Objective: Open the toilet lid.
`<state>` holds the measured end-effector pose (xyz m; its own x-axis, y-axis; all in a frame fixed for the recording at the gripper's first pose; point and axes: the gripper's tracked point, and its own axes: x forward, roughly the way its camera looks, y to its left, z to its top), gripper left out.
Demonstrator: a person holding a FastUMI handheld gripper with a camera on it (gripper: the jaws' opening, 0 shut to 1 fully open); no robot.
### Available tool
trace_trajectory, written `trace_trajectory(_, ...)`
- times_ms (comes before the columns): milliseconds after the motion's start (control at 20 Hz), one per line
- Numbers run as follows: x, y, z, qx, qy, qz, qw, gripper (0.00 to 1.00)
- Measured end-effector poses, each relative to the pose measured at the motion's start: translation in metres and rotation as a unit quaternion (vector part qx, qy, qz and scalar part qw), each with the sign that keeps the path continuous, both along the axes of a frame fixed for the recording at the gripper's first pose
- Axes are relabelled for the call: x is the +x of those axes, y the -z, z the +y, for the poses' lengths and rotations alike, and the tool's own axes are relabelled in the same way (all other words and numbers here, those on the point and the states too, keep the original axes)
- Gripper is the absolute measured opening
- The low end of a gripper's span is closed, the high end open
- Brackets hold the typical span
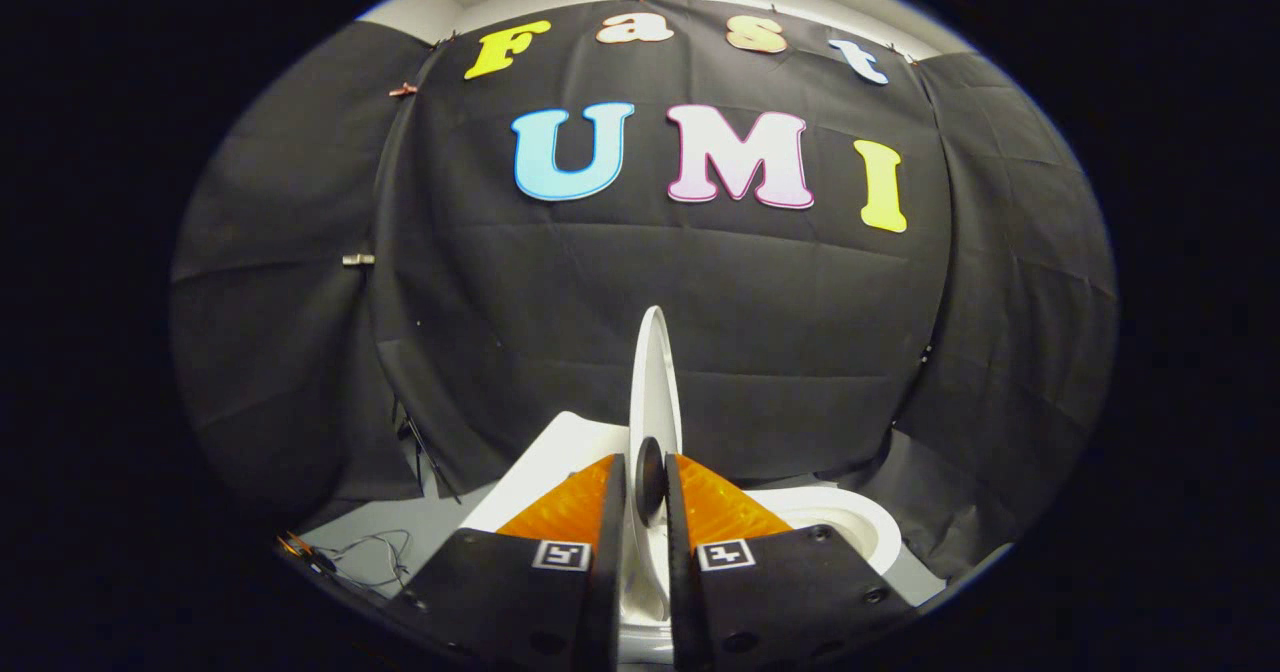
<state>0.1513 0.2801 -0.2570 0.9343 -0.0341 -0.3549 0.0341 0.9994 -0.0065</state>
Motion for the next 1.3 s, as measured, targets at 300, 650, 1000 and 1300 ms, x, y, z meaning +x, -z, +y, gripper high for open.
trace_trajectory(300, -0.012, -0.080, -0.021, 0.004, -0.023, -0.066, 0.998, 1.00)
trace_trajectory(650, -0.038, -0.161, -0.096, -0.009, -0.021, -0.100, 0.995, 1.00)
trace_trajectory(1000, -0.082, -0.222, -0.207, -0.024, 0.018, -0.149, 0.988, 1.00)
trace_trajectory(1300, -0.121, -0.240, -0.273, -0.035, 0.045, -0.166, 0.984, 1.00)
